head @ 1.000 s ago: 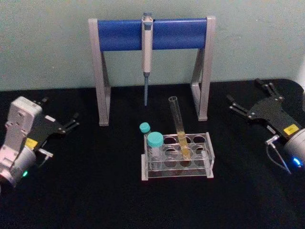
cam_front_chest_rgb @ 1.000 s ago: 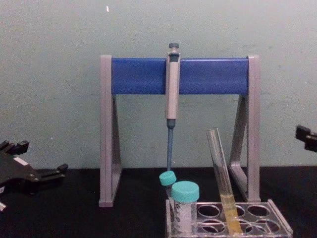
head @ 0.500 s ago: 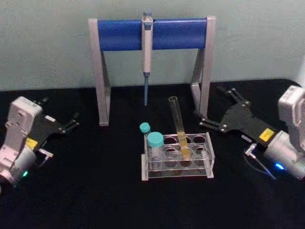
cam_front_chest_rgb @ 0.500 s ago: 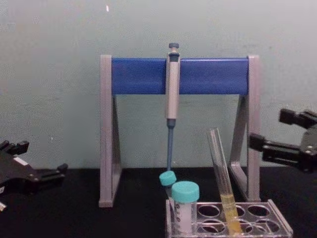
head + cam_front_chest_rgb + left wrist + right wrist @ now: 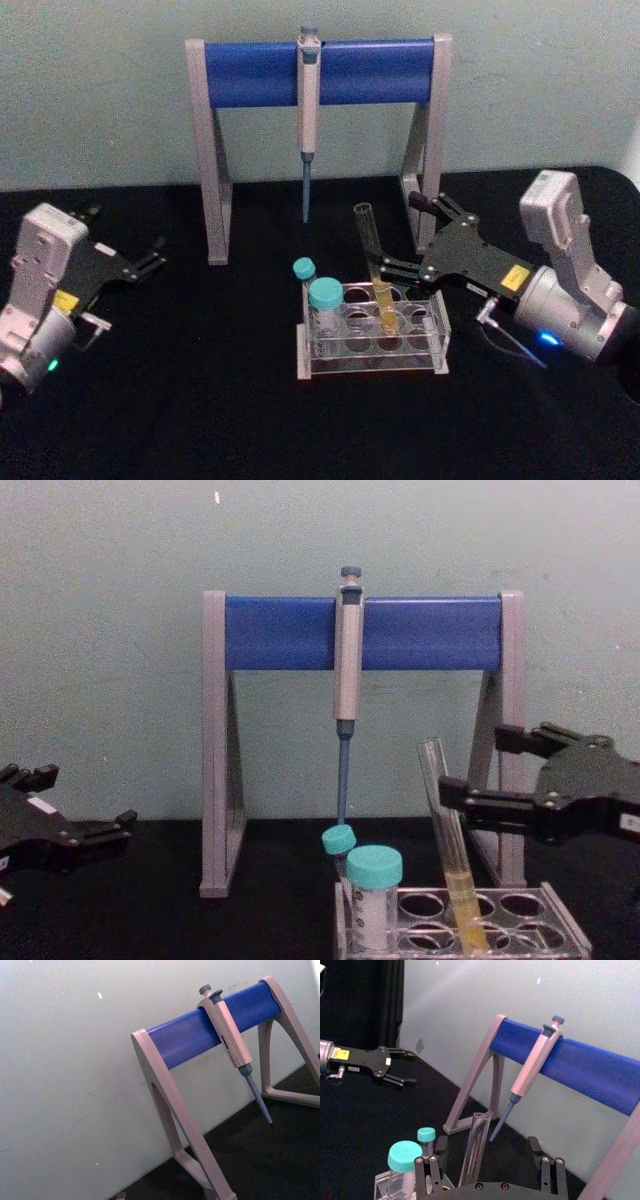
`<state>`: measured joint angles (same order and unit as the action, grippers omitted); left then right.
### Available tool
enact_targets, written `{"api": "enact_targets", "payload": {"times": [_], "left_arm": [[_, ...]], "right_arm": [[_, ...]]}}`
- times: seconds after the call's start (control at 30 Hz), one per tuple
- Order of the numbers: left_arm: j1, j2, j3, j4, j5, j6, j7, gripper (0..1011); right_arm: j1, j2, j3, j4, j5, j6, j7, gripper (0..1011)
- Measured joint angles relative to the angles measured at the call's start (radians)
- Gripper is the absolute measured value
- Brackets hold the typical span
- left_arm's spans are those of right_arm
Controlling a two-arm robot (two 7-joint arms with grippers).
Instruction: Pick up the test tube from the test tube rack, shake it, then place it back into the test tube rack.
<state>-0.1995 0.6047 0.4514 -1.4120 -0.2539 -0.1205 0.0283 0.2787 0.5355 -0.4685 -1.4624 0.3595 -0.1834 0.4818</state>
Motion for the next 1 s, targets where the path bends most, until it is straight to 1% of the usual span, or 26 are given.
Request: {"api": "enact_targets", "payload": {"times": [0.03, 0.07, 0.13, 0.2, 0.37, 0.43, 0.6, 0.73, 1.0], "left_arm": [[0.0, 0.0, 0.0, 0.0, 0.0, 0.0, 0.0, 1001], [0.0, 0.0, 0.0, 0.0, 0.0, 0.0, 0.0, 1001], [0.0, 0.0, 0.0, 0.0, 0.0, 0.0, 0.0, 1001], [0.0, 0.0, 0.0, 0.0, 0.0, 0.0, 0.0, 1001], [0.0, 0.0, 0.0, 0.0, 0.0, 0.0, 0.0, 1001], [0.0, 0.0, 0.0, 0.0, 0.0, 0.0, 0.0, 1001], [0.0, 0.0, 0.0, 0.0, 0.0, 0.0, 0.0, 1001], [0.0, 0.0, 0.0, 0.0, 0.0, 0.0, 0.0, 1001], [0.0, 0.0, 0.0, 0.0, 0.0, 0.0, 0.0, 1001]], "right_arm": [[0.008, -0.007, -0.003, 0.007, -0.003, 0.012, 0.005, 1000], [0.008, -0.007, -0.003, 0.007, -0.003, 0.012, 0.005, 1000], [0.025, -0.021, -0.007, 0.021, -0.007, 0.041, 0.017, 1000], [0.032, -0.027, -0.008, 0.028, -0.007, 0.058, 0.025, 1000], [0.053, -0.045, -0.008, 0.049, 0.005, 0.114, 0.05, 1000], [0.064, -0.053, -0.007, 0.058, 0.01, 0.149, 0.062, 1000], [0.076, -0.062, -0.002, 0.068, 0.025, 0.189, 0.075, 1000], [0.083, -0.066, 0.0, 0.074, 0.034, 0.207, 0.082, 1000], [0.09, -0.067, -0.001, 0.078, 0.044, 0.218, 0.094, 1000]]}}
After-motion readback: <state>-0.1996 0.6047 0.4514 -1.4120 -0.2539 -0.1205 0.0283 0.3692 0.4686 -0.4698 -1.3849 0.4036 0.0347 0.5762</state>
